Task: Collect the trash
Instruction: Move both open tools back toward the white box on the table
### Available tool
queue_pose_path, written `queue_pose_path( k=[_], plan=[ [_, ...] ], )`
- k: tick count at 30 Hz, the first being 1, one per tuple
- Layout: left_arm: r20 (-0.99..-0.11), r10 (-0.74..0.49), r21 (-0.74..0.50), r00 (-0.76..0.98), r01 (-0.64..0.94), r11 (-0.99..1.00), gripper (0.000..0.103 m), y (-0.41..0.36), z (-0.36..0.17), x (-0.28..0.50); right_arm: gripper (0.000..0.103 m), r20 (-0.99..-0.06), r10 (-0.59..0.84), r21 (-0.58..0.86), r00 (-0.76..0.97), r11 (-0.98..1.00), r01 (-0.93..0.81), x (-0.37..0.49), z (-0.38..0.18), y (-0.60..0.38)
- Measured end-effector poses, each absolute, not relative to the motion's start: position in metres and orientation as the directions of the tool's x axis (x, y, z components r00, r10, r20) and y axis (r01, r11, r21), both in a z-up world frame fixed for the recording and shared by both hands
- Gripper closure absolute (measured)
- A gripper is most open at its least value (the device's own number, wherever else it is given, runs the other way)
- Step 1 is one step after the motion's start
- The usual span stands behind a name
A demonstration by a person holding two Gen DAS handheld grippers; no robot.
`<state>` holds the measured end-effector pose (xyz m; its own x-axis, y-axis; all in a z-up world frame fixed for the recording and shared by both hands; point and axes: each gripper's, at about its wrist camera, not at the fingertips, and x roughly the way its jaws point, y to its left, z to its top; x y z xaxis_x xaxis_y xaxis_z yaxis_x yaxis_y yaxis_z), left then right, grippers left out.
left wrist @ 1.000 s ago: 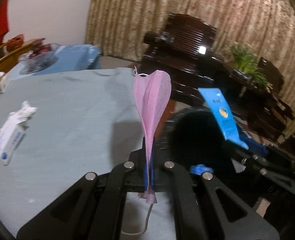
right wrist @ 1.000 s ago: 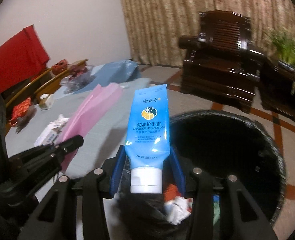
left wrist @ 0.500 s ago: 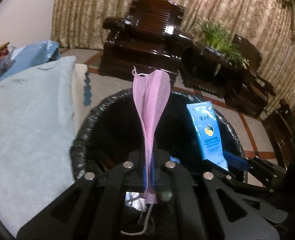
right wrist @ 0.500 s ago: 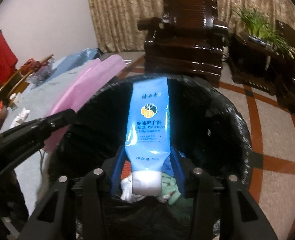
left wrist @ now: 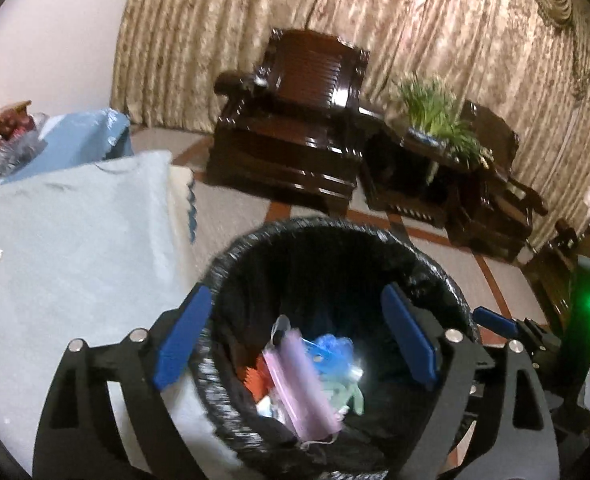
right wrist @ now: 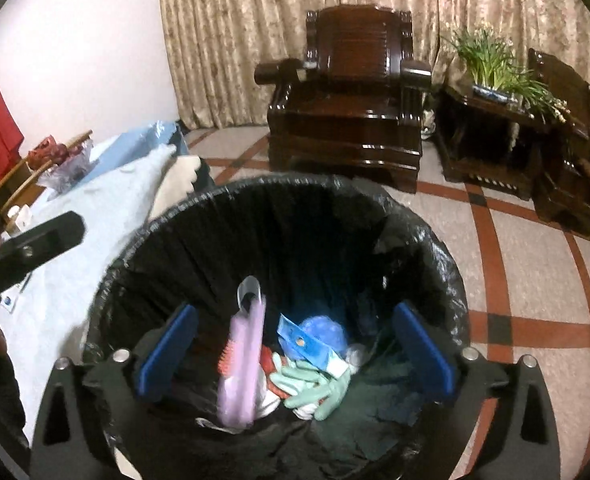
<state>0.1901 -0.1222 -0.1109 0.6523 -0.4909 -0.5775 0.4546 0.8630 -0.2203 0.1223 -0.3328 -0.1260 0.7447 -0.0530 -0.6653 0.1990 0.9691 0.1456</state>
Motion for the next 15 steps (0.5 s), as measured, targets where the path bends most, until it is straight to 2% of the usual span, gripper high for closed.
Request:
queue_pose_path(
  k=[15],
  plan=[
    [-0.511, -0.281, -0.132, 0.813, 0.249, 0.96, 0.013, 0.001, -0.079, 0.17, 0.006, -0.564, 0.094, 0.173, 0.82, 0.985, 0.006, 0.147, -0.085, -0.249]
  ],
)
